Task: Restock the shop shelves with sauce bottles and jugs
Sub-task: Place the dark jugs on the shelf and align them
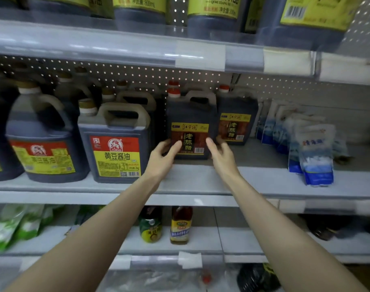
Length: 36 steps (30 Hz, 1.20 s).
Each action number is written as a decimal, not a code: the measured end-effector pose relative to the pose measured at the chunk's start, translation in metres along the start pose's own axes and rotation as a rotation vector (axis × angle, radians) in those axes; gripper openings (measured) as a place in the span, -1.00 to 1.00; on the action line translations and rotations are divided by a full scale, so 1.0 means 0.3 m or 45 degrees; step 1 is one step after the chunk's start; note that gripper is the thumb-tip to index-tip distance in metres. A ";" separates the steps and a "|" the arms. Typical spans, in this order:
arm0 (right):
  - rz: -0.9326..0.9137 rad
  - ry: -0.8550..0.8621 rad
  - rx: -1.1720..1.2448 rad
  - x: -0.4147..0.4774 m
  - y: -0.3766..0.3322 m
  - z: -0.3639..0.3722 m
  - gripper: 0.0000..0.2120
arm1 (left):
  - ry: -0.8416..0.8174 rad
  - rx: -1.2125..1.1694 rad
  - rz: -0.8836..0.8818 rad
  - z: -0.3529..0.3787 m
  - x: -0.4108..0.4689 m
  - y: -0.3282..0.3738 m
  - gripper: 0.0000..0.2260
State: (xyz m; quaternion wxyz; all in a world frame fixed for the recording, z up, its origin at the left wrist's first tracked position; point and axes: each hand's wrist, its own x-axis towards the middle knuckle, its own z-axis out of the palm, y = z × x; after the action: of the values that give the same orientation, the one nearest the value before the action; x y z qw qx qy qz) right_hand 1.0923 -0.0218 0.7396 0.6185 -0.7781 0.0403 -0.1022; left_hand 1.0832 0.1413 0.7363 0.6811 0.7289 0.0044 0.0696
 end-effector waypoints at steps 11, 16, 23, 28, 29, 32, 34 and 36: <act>0.221 -0.113 -0.003 -0.338 0.068 0.018 -0.51 | -0.125 0.141 -0.176 -0.135 -0.314 -0.078 -0.54; 0.360 -0.177 -0.012 -0.475 0.270 0.067 -0.65 | -0.058 0.131 -0.373 -0.196 -0.466 -0.289 -0.58; 0.558 -0.273 -0.077 -0.678 0.661 0.159 -0.71 | -0.017 0.150 -0.632 -0.231 -0.706 -0.649 -0.65; 0.720 -0.339 -0.083 -0.843 0.981 0.209 -0.78 | -0.051 0.153 -0.862 -0.234 -0.875 -0.967 -0.55; 0.750 -0.362 -0.099 -0.876 1.047 0.218 -0.74 | -0.039 0.161 -0.897 -0.232 -0.910 -1.034 -0.54; 0.825 -0.388 -0.115 -0.986 1.261 0.252 -0.76 | -0.024 0.177 -1.004 -0.221 -1.016 -1.228 -0.60; 0.876 -0.408 -0.140 -1.060 1.408 0.274 -0.75 | -0.018 0.168 -1.071 -0.211 -1.084 -1.355 -0.72; 0.931 -0.445 -0.151 -1.125 1.533 0.294 -0.71 | 0.005 0.181 -1.125 -0.208 -1.138 -1.480 -0.75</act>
State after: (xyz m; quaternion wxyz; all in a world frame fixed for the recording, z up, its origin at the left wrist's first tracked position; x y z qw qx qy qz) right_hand 0.8106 0.0198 0.2374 0.5656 -0.7525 0.2145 0.2606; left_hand 0.7776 0.2006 0.2665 0.5936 0.7020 0.3213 -0.2272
